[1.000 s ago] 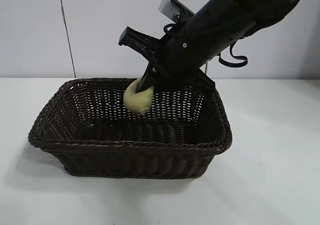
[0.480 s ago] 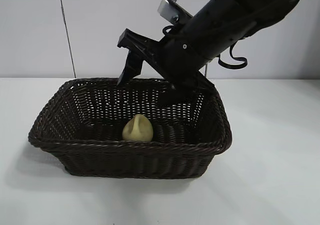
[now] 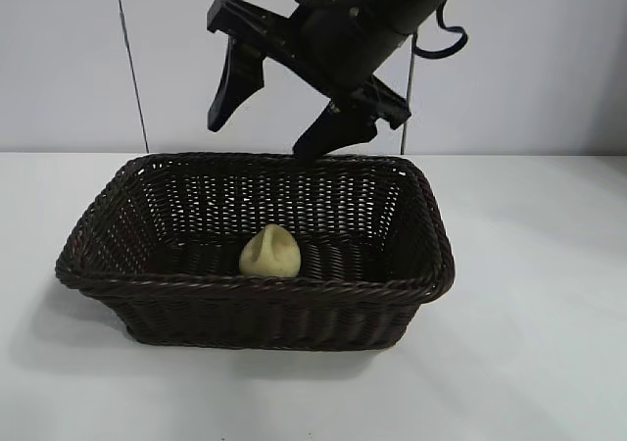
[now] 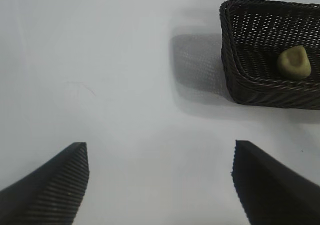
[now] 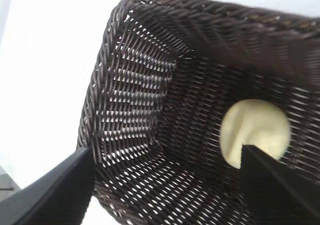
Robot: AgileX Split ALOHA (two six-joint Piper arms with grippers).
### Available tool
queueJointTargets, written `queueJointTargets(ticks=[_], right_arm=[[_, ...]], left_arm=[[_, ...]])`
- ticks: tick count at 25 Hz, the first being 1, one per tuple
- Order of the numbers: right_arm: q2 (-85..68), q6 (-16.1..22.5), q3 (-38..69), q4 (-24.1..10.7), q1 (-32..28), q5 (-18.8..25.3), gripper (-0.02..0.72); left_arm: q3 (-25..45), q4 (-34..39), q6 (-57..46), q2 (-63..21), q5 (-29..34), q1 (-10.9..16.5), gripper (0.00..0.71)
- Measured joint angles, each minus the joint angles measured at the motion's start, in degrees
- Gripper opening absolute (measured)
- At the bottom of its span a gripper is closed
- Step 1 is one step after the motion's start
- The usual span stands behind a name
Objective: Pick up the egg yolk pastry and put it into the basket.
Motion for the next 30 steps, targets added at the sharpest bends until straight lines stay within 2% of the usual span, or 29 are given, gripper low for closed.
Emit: queueJointTargets(ticks=[2, 4, 7, 12, 20, 23, 25, 30], right_arm=[[0.00, 2.61, -2.23, -4.30, -1.93, 3.87, 0.571], [0.00, 3.57, -4.19, -7.79, -4.12, 7.55, 0.571], [0.00, 4.24, -6.34, -11.35, -8.00, 11.27, 0.570], [0.00, 4.40, -6.74, -14.18, -15.64, 16.35, 0.570], [0.00, 4.47, -6.80, -20.64, -26.88, 23.88, 0.570], [0.00, 4.47, -6.80, -23.58, -29.18, 27.29, 0.570], [0.00, 4.42, -6.80, -25.16, -29.56, 27.70, 0.570], [-0.41, 4.42, -6.74, -25.35, -29.58, 27.75, 0.570]], left_arm=[[0.00, 0.00, 0.00, 0.00, 0.00, 0.00, 0.571], [0.00, 0.00, 0.00, 0.00, 0.00, 0.00, 0.571], [0.00, 0.00, 0.00, 0.00, 0.00, 0.00, 0.571], [0.00, 0.00, 0.00, 0.00, 0.00, 0.00, 0.571], [0.00, 0.00, 0.00, 0.00, 0.00, 0.00, 0.571], [0.00, 0.00, 0.00, 0.00, 0.00, 0.00, 0.571], [0.00, 0.00, 0.00, 0.00, 0.00, 0.00, 0.571], [0.00, 0.00, 0.00, 0.00, 0.00, 0.00, 0.571]])
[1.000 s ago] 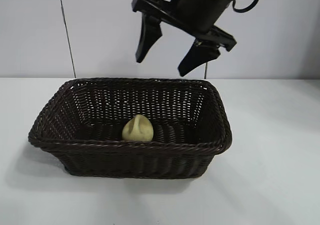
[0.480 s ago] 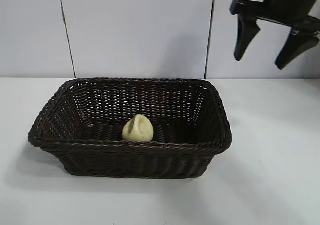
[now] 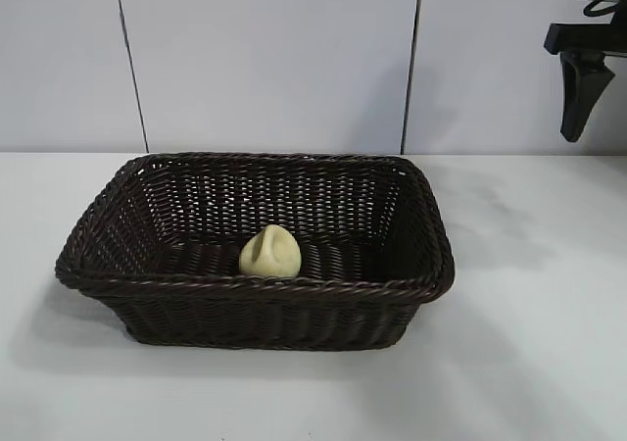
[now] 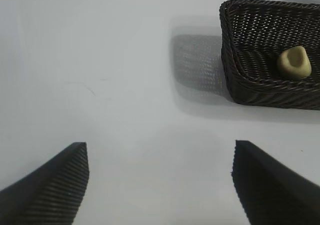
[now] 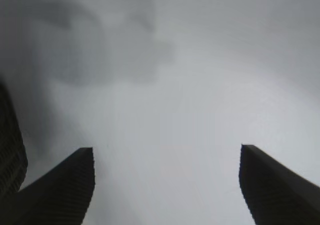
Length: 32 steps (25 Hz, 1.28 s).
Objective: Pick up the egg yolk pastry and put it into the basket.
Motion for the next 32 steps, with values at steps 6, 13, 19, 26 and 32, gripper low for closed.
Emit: queueJointTargets(ticks=[6, 13, 19, 26, 32], right_arm=[[-6.52, 0.00, 3.32, -1.25, 0.00, 0.06, 0.570], [-20.02, -0.11, 15.76, -1.13, 0.00, 0.11, 0.570], [-34.61, -1.58, 33.13, -1.01, 0.00, 0.26, 0.570], [-53.04, -3.18, 50.14, -0.84, 0.00, -3.78, 0.570], [-68.28, -3.18, 60.22, -0.84, 0.00, -7.99, 0.570]], left_arm=[[0.00, 0.00, 0.00, 0.00, 0.00, 0.00, 0.571], [0.00, 0.00, 0.00, 0.00, 0.00, 0.00, 0.571], [0.00, 0.00, 0.00, 0.00, 0.00, 0.00, 0.571], [0.00, 0.00, 0.00, 0.00, 0.00, 0.00, 0.571], [0.00, 0.00, 0.00, 0.00, 0.00, 0.00, 0.571]])
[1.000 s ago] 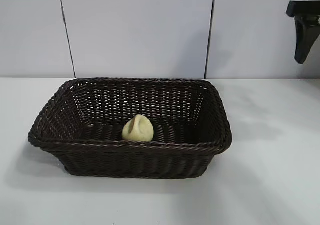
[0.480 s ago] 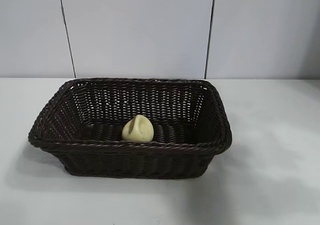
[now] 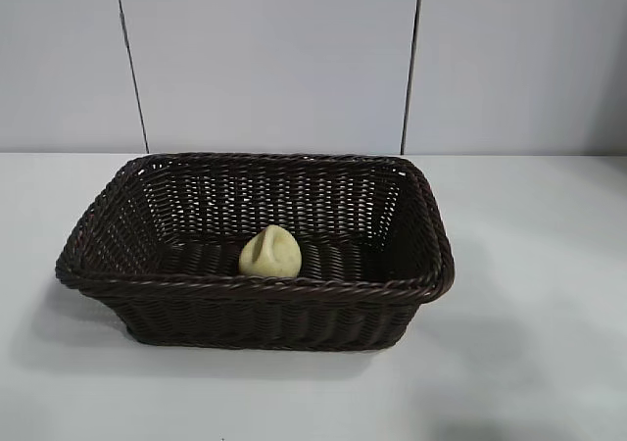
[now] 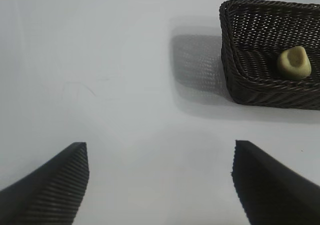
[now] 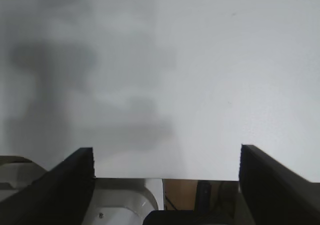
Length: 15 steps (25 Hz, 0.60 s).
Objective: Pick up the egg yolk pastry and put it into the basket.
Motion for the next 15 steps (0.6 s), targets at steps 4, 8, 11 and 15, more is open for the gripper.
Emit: queueJointTargets(ticks=[4, 8, 11, 15], right_arm=[[-7.78, 0.00, 2.92, 0.00, 0.00, -0.52, 0.570], [-14.03, 0.00, 2.92, 0.00, 0.00, -0.72, 0.570], [-18.10, 0.00, 2.92, 0.00, 0.00, -0.66, 0.570], [-23.59, 0.00, 2.92, 0.00, 0.00, -0.66, 0.570]], left_arm=[[0.00, 0.00, 0.00, 0.00, 0.00, 0.00, 0.571], [0.00, 0.00, 0.00, 0.00, 0.00, 0.00, 0.571], [0.00, 0.00, 0.00, 0.00, 0.00, 0.00, 0.571], [0.00, 0.00, 0.00, 0.00, 0.00, 0.00, 0.571]])
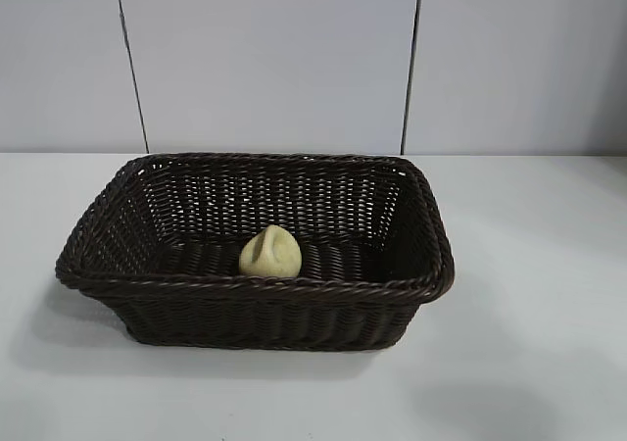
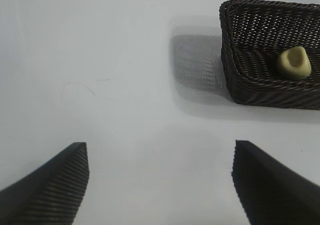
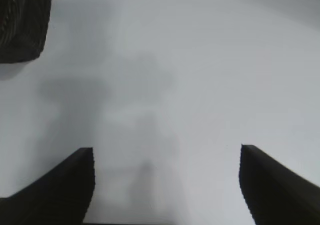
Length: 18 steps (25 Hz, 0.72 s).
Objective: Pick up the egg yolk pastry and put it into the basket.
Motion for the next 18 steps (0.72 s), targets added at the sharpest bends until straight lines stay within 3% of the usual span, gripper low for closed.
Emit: queueJointTargets(ticks=[9, 18], right_arm=[[-13.72, 0.00, 0.00, 0.00, 0.00, 0.79, 0.570], [-14.82, 0.00, 0.00, 0.00, 3.63, 0.87, 0.570]], left_arm=[[0.00, 0.00, 0.00, 0.00, 0.00, 0.00, 0.571], [0.00, 0.00, 0.00, 0.00, 0.00, 0.00, 0.571]])
